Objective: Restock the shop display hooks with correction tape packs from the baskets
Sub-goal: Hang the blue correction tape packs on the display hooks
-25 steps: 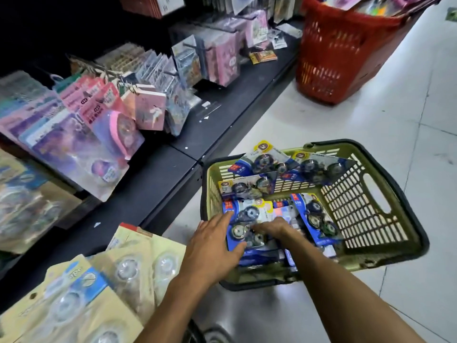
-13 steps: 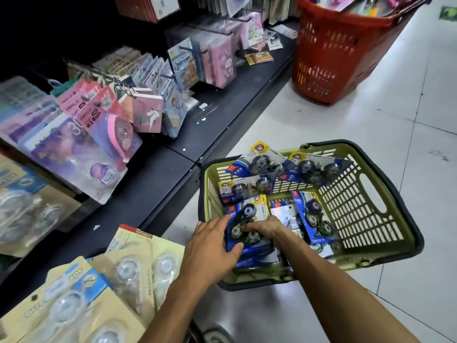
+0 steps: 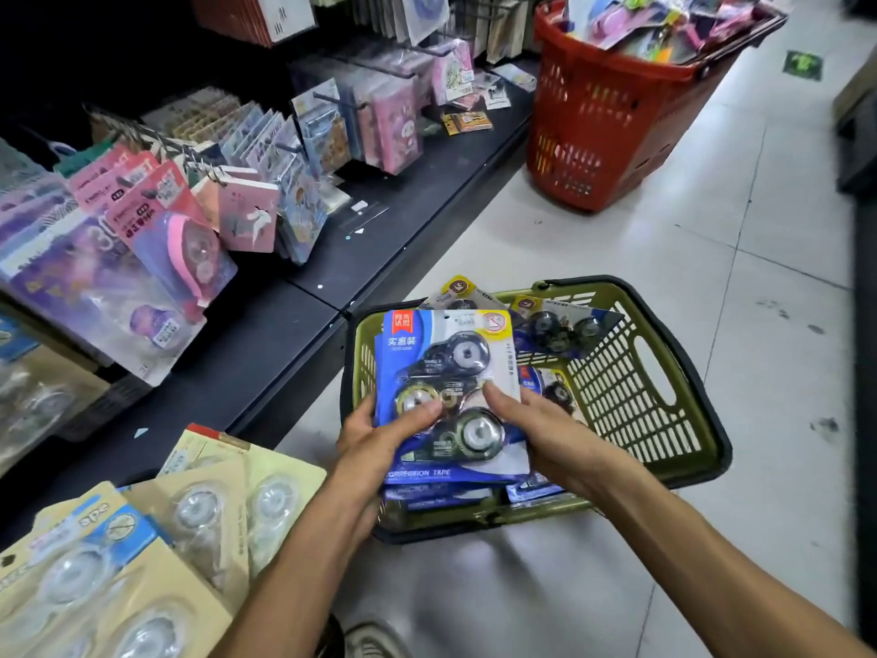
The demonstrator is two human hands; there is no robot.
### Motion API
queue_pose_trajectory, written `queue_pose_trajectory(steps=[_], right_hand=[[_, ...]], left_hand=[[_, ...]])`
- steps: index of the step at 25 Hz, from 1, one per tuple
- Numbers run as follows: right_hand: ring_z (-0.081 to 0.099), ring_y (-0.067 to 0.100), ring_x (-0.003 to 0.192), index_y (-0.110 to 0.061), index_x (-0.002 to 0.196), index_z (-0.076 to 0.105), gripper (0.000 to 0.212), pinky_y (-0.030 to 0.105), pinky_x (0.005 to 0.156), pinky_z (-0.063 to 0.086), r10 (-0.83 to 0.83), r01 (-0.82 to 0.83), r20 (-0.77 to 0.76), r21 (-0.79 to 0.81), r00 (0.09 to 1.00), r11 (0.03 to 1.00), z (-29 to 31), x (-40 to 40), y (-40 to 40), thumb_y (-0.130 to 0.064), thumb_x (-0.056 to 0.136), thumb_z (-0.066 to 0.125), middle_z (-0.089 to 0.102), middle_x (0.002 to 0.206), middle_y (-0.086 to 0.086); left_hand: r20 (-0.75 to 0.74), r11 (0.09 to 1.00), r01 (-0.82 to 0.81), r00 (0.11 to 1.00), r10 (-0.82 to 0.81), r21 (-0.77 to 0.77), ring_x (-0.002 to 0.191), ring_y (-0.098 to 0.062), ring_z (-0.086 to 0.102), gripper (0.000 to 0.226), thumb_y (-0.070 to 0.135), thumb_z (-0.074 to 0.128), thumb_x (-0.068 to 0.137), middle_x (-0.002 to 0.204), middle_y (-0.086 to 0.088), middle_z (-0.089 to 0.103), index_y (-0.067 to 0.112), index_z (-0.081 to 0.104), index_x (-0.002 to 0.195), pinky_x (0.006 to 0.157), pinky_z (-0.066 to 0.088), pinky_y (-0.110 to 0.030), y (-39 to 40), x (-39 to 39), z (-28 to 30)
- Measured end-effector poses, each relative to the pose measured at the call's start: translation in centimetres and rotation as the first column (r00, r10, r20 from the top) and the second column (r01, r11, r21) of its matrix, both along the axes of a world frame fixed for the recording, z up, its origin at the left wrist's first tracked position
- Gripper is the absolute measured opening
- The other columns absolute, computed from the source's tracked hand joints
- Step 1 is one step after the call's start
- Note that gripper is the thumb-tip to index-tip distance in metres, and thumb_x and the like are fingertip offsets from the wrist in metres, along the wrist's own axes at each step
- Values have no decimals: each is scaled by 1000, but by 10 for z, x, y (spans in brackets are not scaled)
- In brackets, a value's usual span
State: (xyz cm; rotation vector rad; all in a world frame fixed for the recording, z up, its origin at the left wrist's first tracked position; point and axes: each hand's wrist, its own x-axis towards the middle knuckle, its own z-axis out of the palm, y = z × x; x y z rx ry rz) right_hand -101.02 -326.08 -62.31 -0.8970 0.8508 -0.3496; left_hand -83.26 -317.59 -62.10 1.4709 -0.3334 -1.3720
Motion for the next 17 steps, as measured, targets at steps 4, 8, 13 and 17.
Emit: queue_pose_trajectory(steps=[4, 8, 13, 17], right_hand=[[65, 17, 102, -19, 129, 58, 50, 31, 83, 51, 46, -202, -594, -199, 803, 959, -54, -12, -45, -50, 90, 66, 64, 130, 9], [62, 32, 112, -8, 136, 38, 61, 36, 91, 51, 32, -474, -938, -144, 344, 869, -123, -30, -81, -29, 89, 71, 60, 130, 18], [67, 30, 102, -5, 125, 46, 35, 35, 82, 52, -168, -597, -979, -204, 117, 776, -152, -37, -87, -27, 98, 54, 68, 117, 14], [59, 19, 64, -9, 94, 56, 13, 22, 55, 38, -347, -587, -922, -379, 172, 716, -89, -27, -69, -20, 99, 52, 68, 84, 7]], left_hand=[[163, 990, -138, 978, 131, 33, 81, -25, 78, 54, 11, 93, 65, 95, -3, 80, 18, 65, 110, 65, 61, -34, 6, 13, -1], [327, 987, -150, 937, 122, 61, 81, -19, 77, 47, 16, 92, 69, 91, 6, 79, 24, 61, 103, 76, 63, -40, 9, 15, -15], [387, 987, -132, 918, 88, 90, 85, -19, 76, 51, 30, 94, 59, 90, 11, 78, 29, 63, 99, 84, 61, -49, 9, 15, -33], [396, 978, -163, 913, 100, 130, 87, -17, 75, 54, 44, 89, 53, 91, 17, 77, 38, 62, 99, 85, 60, -47, 5, 8, -35]])
